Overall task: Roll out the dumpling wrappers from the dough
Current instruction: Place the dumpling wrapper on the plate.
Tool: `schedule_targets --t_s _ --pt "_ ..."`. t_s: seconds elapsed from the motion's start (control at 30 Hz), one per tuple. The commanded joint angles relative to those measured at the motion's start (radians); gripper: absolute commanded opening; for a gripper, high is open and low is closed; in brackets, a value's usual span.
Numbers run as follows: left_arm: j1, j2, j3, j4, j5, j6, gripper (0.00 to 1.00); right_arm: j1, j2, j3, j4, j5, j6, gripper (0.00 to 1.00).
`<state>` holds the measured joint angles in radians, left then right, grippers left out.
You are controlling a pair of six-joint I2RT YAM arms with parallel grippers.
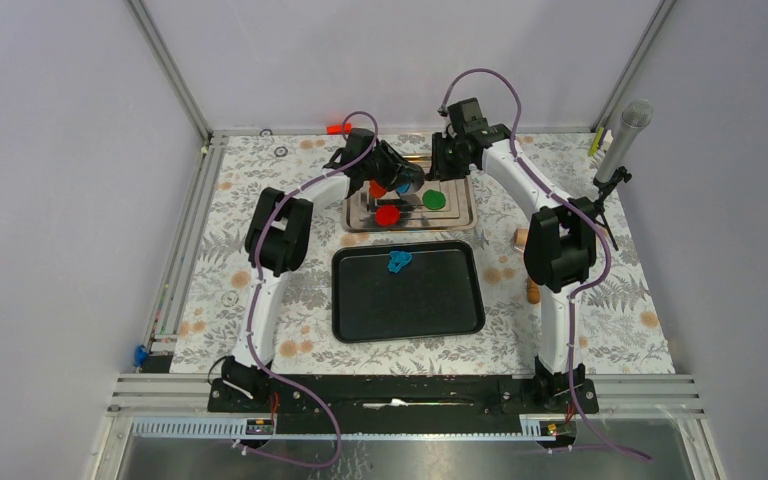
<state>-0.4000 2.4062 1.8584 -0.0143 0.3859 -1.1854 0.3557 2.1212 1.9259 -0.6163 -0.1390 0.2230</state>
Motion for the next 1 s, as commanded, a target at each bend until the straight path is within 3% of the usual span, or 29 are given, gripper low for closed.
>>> schedule_targets --t_s 0.0,0.63,0.97 --pt "0.002 0.004 0.051 0.006 -0.016 0.019 0.43 -0.015 -0.053 -0.015 -0.024 0.063 -0.032 0.0" --pt "0.001 0.006 0.05 0.006 0.008 0.016 0.44 -0.044 -0.047 0.024 -0.047 0.125 -0.046 0.0" --pt "0.0 -0.068 -0.012 0.045 0.034 0.02 0.45 -0.052 -0.031 0.07 -0.071 0.215 -0.063 0.0"
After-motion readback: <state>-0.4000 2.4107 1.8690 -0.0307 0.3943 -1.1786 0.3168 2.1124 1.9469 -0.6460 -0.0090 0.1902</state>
